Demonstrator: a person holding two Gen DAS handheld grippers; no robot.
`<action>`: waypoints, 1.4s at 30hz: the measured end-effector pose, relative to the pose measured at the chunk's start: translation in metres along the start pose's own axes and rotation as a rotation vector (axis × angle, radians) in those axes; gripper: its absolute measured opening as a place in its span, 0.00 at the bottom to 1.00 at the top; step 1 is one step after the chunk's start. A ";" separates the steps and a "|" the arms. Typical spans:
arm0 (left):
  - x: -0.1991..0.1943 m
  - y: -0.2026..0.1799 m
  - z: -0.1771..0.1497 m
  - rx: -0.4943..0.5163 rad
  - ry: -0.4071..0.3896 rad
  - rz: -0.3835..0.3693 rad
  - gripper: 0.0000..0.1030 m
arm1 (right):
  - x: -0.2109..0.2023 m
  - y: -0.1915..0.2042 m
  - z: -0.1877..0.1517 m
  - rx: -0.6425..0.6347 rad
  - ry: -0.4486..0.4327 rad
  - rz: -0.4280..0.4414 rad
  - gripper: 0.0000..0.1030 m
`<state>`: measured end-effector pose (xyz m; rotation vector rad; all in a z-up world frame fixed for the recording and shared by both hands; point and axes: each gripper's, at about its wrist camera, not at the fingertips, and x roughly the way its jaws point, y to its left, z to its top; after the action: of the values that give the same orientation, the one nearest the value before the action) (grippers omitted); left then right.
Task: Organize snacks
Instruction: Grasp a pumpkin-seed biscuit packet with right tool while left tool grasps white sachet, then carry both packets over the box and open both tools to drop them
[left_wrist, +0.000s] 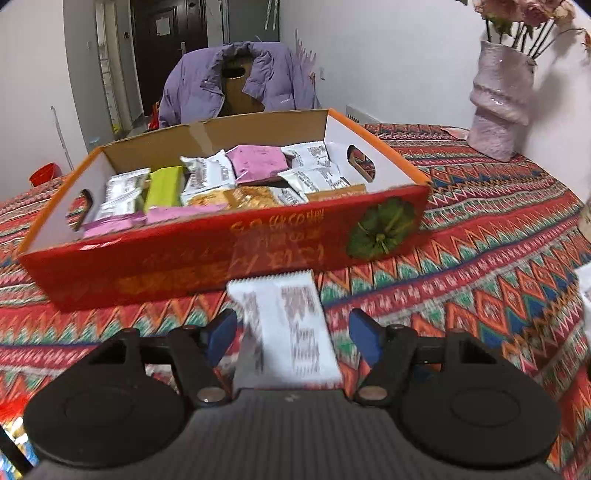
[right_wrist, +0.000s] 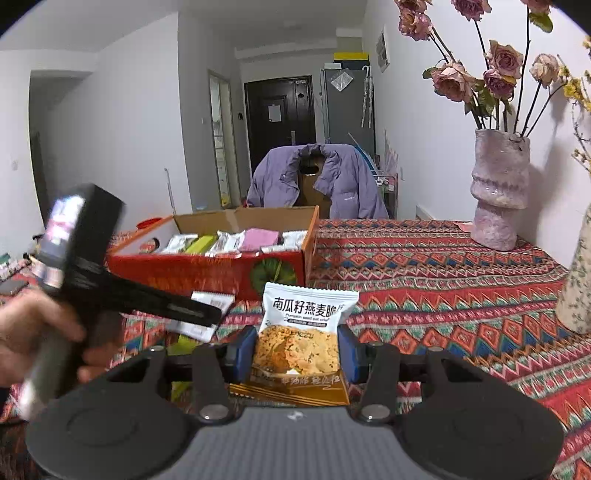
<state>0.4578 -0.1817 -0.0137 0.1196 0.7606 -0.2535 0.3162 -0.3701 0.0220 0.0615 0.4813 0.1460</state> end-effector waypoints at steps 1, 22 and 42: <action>0.007 -0.001 0.002 0.002 -0.002 0.009 0.68 | 0.004 -0.003 0.001 0.018 0.002 0.015 0.45; -0.104 0.024 -0.005 -0.096 -0.171 0.017 0.39 | 0.002 0.005 0.011 0.047 -0.026 0.108 0.45; -0.230 0.062 -0.091 -0.199 -0.238 0.004 0.40 | -0.074 0.084 -0.016 -0.023 -0.046 0.196 0.45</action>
<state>0.2540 -0.0619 0.0817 -0.0958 0.5452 -0.1833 0.2332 -0.2986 0.0497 0.0893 0.4274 0.3414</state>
